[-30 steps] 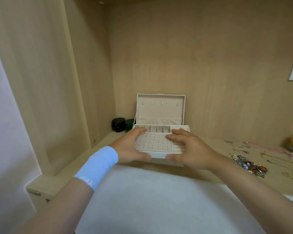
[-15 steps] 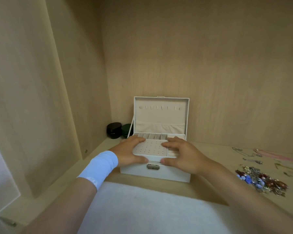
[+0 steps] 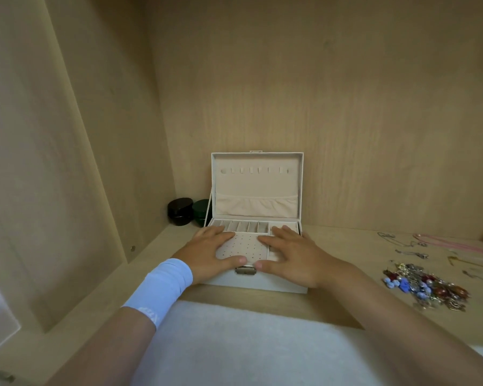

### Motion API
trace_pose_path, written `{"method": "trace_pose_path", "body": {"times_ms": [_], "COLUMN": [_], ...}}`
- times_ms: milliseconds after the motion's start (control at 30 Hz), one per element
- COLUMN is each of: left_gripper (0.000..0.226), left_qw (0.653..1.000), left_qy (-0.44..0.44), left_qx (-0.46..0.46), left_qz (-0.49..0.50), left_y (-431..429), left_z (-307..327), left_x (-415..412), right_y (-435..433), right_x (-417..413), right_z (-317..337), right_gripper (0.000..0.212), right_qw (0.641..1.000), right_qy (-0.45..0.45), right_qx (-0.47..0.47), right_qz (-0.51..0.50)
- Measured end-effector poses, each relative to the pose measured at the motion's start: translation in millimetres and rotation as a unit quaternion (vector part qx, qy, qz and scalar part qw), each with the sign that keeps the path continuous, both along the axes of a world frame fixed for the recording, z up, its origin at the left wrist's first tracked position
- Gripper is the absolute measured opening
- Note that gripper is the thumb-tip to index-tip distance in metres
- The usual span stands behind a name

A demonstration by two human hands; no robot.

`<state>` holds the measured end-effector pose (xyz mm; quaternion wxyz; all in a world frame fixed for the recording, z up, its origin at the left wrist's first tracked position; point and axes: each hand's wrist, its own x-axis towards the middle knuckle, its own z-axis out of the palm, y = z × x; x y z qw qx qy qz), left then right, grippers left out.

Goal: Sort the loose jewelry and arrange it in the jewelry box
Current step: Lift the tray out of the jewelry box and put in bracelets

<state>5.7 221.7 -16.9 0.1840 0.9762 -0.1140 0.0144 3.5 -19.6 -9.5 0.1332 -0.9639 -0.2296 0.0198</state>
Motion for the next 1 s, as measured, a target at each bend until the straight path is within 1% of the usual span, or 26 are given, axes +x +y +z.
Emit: {"method": "trace_pose_path", "body": {"times_ms": [100,367,533,600,667,767,833,867,933,967,1000], "left_gripper": [0.090,0.085,0.080,0.082,0.090,0.088,0.086,0.083,0.071,0.065,0.059], "left_qw": [1.000,0.999,0.999,0.998,0.998,0.997,0.998,0.997,0.996,0.995,0.994], "left_qy": [0.010,0.019,0.003,0.014,0.024,0.028,0.016,0.002,-0.037,-0.057,-0.074], "left_qx": [-0.002,-0.012,0.024,0.012,0.006,0.018,0.046,0.062,0.075,0.065,0.043], "left_qz": [-0.005,-0.038,-0.044,-0.053,-0.057,-0.063,-0.051,-0.042,-0.035,-0.045,-0.063], "left_y": [-5.2,-46.2,-64.7,-63.6,-57.6,-56.0,-61.0,-65.5,-79.6,-89.0,-101.4], "left_z": [1.6,6.5,7.3,5.2,4.1,5.7,9.4,12.4,19.4,24.1,28.2], "left_x": [0.4,4.2,7.9,5.6,-0.8,-8.7,-10.4,-10.9,-13.0,-15.1,-16.8], "right_y": [-7.5,-49.5,-63.6,-67.1,-67.9,-68.7,-69.3,-71.0,-81.4,-89.7,-101.7], "right_x": [0.6,-4.8,-12.3,-18.5,-22.8,-25.8,-26.2,-26.2,-27.5,-28.0,-27.2], "right_z": [-1.5,-1.4,2.0,1.7,0.4,-1.7,-0.4,2.2,11.7,17.8,22.9], "right_gripper": [0.080,0.082,0.080,0.078,0.077,0.077,0.077,0.076,0.070,0.066,0.060], "right_qw": [1.000,0.999,0.999,0.999,0.998,0.999,0.999,0.998,0.990,0.985,0.981], "right_qy": [0.000,0.010,0.022,0.026,0.037,0.037,0.039,0.050,0.072,0.065,0.040], "right_qx": [-0.015,-0.007,0.014,0.021,0.030,0.021,0.021,0.039,0.118,0.160,0.188], "right_qz": [0.005,-0.030,-0.038,-0.034,-0.029,-0.017,-0.011,-0.007,-0.001,-0.006,-0.019]}}
